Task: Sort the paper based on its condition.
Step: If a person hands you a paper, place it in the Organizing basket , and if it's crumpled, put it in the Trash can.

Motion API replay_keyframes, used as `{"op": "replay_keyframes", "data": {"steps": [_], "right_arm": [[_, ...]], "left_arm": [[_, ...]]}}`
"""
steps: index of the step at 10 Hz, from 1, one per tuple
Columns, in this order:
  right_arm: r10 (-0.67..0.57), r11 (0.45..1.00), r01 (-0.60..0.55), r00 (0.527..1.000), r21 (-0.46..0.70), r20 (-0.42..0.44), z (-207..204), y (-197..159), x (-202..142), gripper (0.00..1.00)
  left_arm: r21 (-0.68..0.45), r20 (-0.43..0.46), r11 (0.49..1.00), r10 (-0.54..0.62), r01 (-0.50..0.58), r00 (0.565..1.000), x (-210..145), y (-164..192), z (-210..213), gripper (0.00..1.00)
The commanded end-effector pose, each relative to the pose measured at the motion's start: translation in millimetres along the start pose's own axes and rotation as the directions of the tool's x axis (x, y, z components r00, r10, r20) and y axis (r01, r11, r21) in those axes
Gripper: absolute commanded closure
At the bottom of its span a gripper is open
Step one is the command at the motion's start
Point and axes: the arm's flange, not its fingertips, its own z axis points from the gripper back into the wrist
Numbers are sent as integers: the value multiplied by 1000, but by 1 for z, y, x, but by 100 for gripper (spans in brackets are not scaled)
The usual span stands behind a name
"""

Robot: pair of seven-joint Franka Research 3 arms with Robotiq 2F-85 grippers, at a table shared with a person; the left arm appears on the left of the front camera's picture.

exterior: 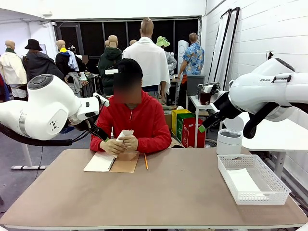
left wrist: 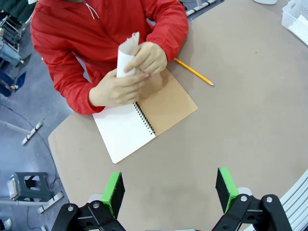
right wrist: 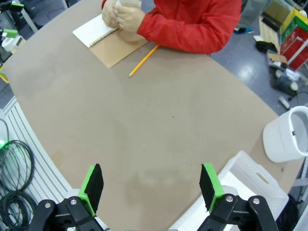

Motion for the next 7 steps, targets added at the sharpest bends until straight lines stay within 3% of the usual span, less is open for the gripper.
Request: {"op": "replay_keyframes", "data": {"steps": [1,7], "right_arm": [[-1,1000,1,1000,0,-3,1,-1,0,0],[-1,1000,1,1000,0,-3,1,-1,0,0]], "left_arm": [[1,-3,1000,-4,4,1000,0,0,0,0],[1,-3,1000,-4,4,1000,0,0,0,0]]}}
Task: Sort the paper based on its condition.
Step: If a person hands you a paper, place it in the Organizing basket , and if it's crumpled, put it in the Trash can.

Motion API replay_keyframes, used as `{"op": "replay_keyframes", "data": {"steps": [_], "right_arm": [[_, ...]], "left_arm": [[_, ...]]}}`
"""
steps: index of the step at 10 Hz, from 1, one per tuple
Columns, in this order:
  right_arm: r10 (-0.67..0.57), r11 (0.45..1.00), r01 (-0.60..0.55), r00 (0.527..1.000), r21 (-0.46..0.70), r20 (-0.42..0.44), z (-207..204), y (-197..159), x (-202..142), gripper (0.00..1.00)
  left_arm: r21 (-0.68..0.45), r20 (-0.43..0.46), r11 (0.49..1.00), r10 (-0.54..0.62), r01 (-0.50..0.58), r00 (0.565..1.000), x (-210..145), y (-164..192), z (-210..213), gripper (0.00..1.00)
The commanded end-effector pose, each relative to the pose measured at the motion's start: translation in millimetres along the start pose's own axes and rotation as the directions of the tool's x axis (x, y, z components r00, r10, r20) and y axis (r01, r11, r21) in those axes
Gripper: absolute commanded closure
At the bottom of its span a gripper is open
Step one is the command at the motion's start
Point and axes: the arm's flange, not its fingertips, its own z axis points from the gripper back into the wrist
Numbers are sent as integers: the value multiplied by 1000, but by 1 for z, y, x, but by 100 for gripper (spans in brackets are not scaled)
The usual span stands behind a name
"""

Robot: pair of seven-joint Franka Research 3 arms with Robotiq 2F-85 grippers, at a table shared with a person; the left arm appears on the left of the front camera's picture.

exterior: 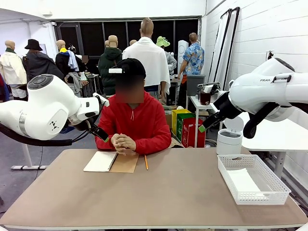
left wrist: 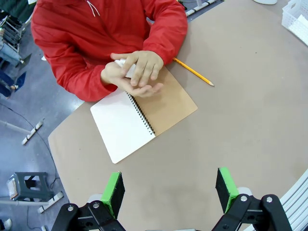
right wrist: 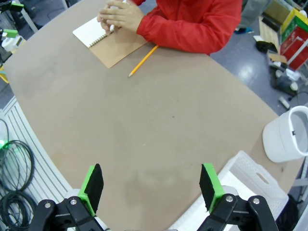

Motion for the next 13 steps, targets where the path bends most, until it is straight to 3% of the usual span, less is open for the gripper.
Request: {"op": "replay_keyframes", "data": {"steps": [1,13], "right_arm": [[-1,1000,1,1000,0,-3,1,-1,0,0],[-1,1000,1,1000,0,-3,1,-1,0,0]], "left_arm": [[1,-3,1000,-4,4,1000,0,0,0,0],[1,-3,1000,-4,4,1000,0,0,0,0]]}}
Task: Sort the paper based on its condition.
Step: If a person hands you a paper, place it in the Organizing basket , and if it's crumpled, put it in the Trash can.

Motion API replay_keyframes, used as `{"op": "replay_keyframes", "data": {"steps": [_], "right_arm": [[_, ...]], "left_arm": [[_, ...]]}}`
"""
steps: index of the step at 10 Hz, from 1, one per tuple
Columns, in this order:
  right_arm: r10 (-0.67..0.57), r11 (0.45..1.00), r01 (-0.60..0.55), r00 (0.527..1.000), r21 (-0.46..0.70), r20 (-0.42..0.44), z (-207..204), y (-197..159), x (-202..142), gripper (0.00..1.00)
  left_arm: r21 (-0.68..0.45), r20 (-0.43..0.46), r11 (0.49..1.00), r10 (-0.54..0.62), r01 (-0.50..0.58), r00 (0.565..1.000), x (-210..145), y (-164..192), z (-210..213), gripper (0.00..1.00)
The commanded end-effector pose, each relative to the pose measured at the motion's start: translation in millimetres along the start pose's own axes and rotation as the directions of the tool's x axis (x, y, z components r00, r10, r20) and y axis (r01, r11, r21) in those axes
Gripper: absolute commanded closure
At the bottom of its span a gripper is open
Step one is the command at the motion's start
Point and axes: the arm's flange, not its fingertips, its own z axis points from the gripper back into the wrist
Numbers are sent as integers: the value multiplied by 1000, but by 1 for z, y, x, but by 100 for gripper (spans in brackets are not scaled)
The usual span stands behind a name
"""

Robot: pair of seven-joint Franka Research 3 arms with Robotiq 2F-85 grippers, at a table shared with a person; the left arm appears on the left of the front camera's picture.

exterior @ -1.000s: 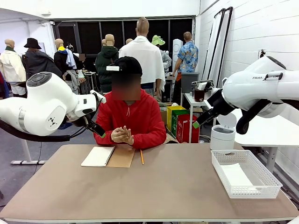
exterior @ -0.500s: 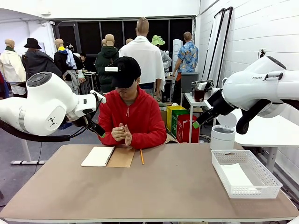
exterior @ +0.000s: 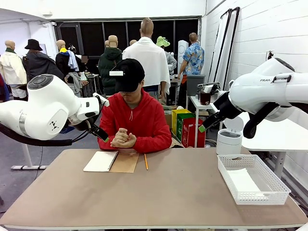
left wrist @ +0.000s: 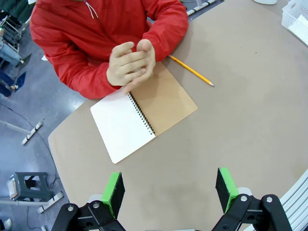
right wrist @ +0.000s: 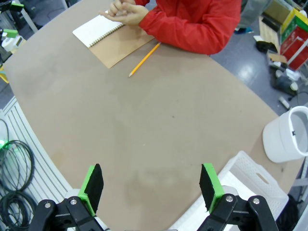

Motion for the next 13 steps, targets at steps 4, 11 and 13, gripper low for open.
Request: {"op": "replay_keyframes", "data": {"steps": [4,11,13], "right_arm": [[-1,1000,1,1000,0,-3,1,-1,0,0],[-1,1000,1,1000,0,-3,1,-1,0,0],[-1,1000,1,1000,0,-3,1,-1,0,0]], "left_arm": [[1,-3,1000,-4,4,1000,0,0,0,0],[1,-3,1000,-4,4,1000,0,0,0,0],[1,-3,1000,-4,4,1000,0,0,0,0]]}}
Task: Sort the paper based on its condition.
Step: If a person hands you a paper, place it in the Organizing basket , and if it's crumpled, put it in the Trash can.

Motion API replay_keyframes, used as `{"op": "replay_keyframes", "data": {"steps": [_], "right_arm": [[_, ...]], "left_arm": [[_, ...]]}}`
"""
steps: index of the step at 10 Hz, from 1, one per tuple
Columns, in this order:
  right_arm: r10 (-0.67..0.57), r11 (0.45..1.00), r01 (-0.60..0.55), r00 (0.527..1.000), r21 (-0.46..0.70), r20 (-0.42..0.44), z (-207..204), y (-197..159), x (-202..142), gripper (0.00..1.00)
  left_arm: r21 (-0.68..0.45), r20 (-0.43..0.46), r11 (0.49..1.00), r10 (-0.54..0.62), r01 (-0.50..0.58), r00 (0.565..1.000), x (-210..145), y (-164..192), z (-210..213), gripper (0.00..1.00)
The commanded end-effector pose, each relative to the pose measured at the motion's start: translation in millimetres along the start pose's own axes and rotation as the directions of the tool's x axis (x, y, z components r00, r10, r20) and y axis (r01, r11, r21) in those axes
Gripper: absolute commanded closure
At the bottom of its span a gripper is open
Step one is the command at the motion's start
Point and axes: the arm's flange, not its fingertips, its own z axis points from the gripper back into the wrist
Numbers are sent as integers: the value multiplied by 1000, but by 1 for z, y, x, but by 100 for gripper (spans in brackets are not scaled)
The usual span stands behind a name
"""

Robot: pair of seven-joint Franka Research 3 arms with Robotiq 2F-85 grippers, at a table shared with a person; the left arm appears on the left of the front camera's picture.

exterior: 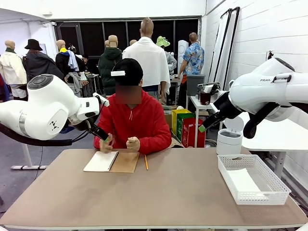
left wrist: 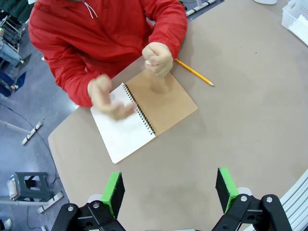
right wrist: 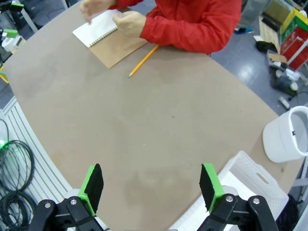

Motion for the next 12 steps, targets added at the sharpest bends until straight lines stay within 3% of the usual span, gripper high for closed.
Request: {"op": "replay_keyframes", "data": {"steps": [1,12], "right_arm": [[-1,1000,1,1000,0,-3,1,-1,0,0],[0,1000,0,1000,0,0,0,0,0,0]], "left_arm": [[1,-3,1000,-4,4,1000,0,0,0,0],[1,-3,1000,-4,4,1000,0,0,0,0]]}}
